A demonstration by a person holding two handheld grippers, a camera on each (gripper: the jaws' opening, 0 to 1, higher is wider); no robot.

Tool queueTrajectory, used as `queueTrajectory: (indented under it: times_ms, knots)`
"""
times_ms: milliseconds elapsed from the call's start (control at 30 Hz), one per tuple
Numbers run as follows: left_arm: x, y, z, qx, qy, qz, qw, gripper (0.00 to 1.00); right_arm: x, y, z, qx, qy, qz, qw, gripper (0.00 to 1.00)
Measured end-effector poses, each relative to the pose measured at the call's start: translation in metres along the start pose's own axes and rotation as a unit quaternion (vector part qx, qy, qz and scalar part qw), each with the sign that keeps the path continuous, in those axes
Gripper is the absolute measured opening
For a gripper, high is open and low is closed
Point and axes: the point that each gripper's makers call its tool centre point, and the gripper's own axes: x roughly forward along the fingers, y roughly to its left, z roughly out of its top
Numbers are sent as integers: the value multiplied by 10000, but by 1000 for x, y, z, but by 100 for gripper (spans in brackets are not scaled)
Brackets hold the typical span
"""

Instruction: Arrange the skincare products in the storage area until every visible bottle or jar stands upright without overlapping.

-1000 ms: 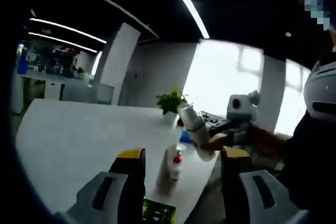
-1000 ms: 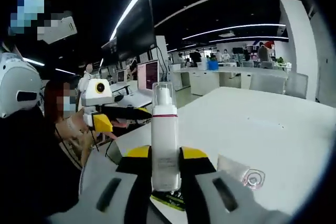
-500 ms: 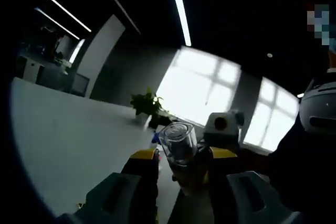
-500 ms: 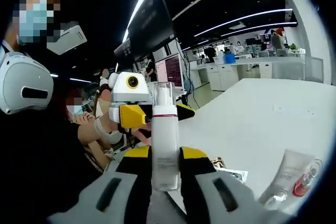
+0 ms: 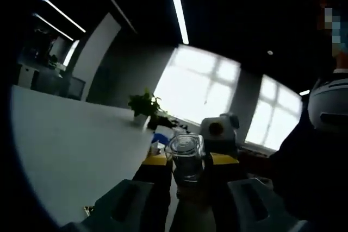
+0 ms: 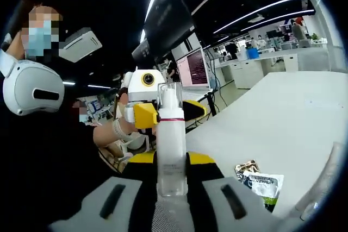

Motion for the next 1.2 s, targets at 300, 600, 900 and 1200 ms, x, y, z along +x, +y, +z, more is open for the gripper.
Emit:
queueTrajectory:
  times_ms: [300,600,900,1200]
  knots:
    - [4,-3,-6,-305,-53,157,9994,20,-5,-2,-4,-42,143,-325,9994,22]
    - [21,8,5,-117,-254,762,9967,19,-28,-28,-6,-491,572,-1162,9904,24]
    - [34,23,18,-417,-672,1351,9877,19,-39,-45,4,-789,425,-1902,9776,29]
    - [41,41,9,200,-241,2397,9703,19,-40,-57,2,-1189,496,-2560,9581,29]
